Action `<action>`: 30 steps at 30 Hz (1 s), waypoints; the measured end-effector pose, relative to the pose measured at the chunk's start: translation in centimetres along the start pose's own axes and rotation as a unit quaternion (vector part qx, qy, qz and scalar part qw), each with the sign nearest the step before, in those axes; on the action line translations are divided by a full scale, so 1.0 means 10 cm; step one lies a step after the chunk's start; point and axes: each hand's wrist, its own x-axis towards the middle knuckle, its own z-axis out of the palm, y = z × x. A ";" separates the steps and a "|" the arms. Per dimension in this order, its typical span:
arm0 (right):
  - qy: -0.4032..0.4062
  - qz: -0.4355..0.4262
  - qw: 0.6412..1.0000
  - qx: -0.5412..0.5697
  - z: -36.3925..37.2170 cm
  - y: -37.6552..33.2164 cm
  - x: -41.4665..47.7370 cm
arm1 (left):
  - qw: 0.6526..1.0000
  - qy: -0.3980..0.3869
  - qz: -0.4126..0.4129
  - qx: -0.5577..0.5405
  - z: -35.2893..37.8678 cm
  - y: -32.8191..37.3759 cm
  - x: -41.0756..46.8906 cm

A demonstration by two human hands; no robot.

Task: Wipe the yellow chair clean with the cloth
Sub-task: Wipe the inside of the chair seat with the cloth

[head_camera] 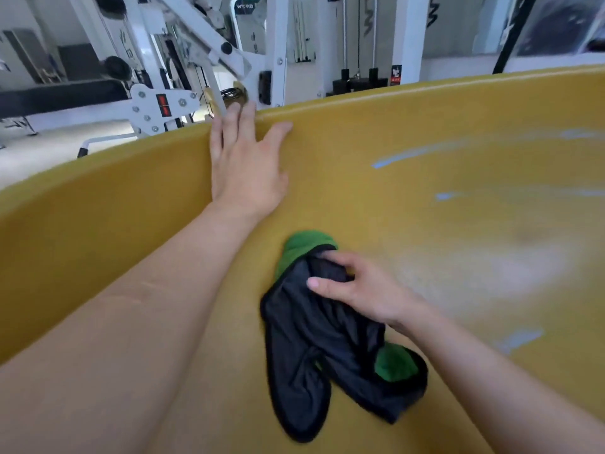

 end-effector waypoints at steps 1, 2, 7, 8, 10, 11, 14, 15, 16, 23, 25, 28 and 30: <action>-0.020 0.027 0.998 0.049 -0.09 -0.03 -0.05 | 0.999 -0.021 -0.003 -0.035 -0.02 0.05 -0.06; -0.028 0.047 0.997 0.063 -0.19 -0.06 -0.10 | 0.995 -0.041 -0.005 -0.089 -0.04 0.11 -0.13; -0.057 0.008 0.997 0.046 -0.78 -0.53 -0.35 | 0.767 -0.365 -0.089 -0.519 -0.16 0.52 -0.69; -0.060 -0.019 0.998 0.023 -0.90 -0.65 -0.41 | 0.694 -0.434 -0.111 -0.563 -0.16 0.56 -0.77; -0.038 -0.074 0.995 -0.049 -1.06 -0.85 -0.52 | 0.595 -0.505 -0.127 -0.612 -0.12 0.56 -0.88; -0.014 -0.098 0.993 -0.065 -1.11 -0.91 -0.57 | 0.572 -0.525 -0.118 -0.619 -0.11 0.55 -0.92; 0.068 -0.140 0.987 0.031 -1.23 -1.05 -0.67 | 0.547 -0.553 -0.095 -0.621 -0.17 0.59 -1.02; 0.100 -0.144 0.980 0.098 -1.26 -1.08 -0.67 | 0.535 -0.544 -0.111 -0.637 -0.23 0.59 -1.02; 0.134 -0.139 0.965 0.179 -1.29 -1.11 -0.65 | 0.520 -0.523 -0.131 -0.662 -0.31 0.59 -0.98; 0.251 -0.006 0.964 0.083 -0.90 -0.61 -0.72 | 0.575 -0.267 -0.142 -0.761 -1.42 0.78 -0.46; 0.220 -0.047 0.958 0.178 -0.77 -0.66 -0.92 | 0.589 -0.269 -0.113 -0.754 -1.56 0.87 -0.45; 0.026 -0.152 0.944 0.294 -0.55 -0.84 -1.18 | 0.574 -0.309 -0.092 -0.753 -1.57 0.97 -0.37; 0.062 -0.176 0.948 0.258 -0.42 -0.83 -1.21 | 0.598 -0.355 -0.054 -0.717 -1.52 0.85 -0.37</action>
